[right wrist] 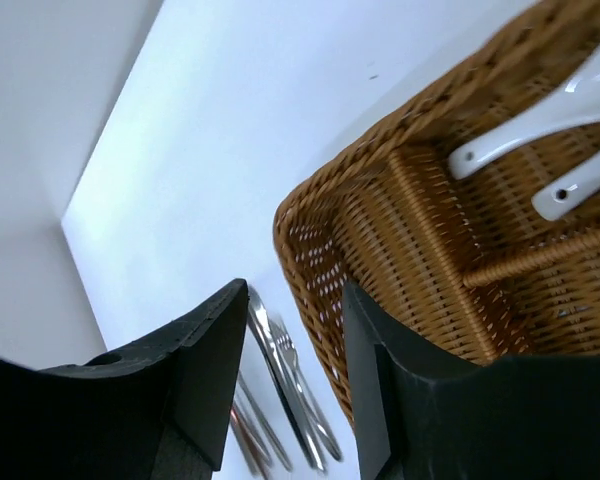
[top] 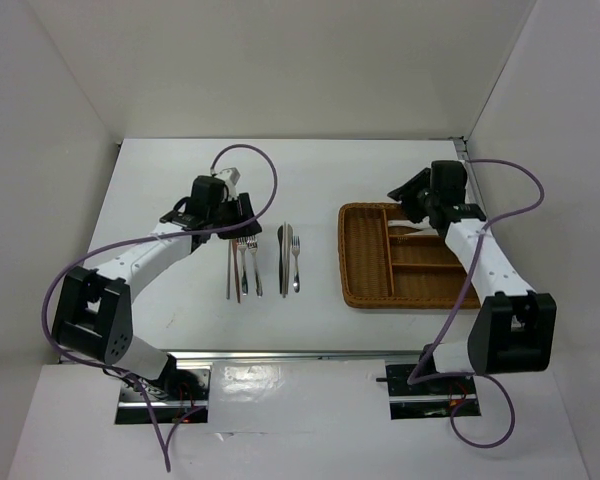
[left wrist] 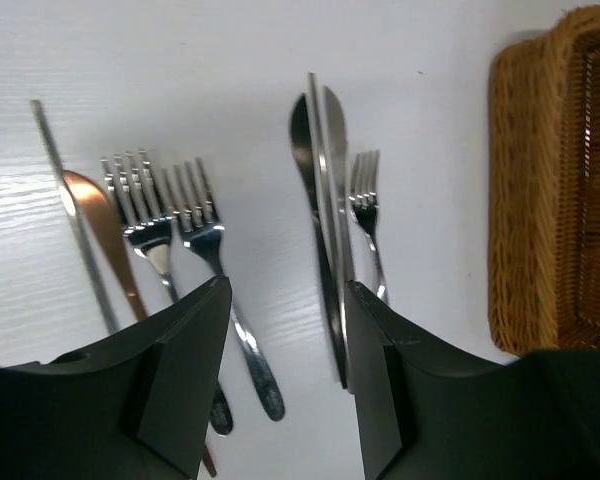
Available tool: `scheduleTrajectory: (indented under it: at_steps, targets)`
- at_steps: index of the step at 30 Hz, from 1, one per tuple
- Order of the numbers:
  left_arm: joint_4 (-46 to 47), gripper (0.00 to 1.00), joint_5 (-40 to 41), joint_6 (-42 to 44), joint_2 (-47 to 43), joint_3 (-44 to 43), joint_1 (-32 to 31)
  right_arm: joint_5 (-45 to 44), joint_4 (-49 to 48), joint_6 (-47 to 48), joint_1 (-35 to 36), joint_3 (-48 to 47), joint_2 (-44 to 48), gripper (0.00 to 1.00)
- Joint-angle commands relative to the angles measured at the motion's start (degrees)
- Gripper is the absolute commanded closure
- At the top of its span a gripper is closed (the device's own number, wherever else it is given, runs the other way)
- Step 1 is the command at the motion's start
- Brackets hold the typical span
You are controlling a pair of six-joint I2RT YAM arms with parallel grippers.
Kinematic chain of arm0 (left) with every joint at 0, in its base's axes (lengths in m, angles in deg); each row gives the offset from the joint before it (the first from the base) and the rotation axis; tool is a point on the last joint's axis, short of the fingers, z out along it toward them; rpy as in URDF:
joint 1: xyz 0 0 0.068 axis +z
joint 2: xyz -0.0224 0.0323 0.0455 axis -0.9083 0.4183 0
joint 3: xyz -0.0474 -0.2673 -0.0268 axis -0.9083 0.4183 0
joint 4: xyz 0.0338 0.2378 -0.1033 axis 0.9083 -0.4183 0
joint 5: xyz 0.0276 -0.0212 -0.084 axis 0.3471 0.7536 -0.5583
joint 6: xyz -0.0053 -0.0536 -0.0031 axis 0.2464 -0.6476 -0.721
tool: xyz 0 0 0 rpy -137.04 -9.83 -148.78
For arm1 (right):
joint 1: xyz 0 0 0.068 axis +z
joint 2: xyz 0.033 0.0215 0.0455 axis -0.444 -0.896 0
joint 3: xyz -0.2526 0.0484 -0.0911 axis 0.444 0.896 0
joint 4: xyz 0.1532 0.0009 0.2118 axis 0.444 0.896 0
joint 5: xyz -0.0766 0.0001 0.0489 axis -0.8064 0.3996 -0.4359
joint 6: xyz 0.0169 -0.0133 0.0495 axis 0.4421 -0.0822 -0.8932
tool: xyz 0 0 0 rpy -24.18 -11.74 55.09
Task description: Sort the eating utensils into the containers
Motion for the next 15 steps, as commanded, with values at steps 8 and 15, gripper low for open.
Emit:
scheduleTrajectory:
  at_steps: [8, 15]
  targets:
    - [14.56, 0.37, -13.7, 1.99, 1.65, 7.94, 11.6, 13.99, -5.23, 17.77, 1.97, 5.09, 5.3, 0.51]
    - [18.08, 0.39, -19.76, 5.34, 6.56, 6.89, 12.66, 11.97, -4.09, 17.77, 1.97, 7.47, 9.44, 0.51]
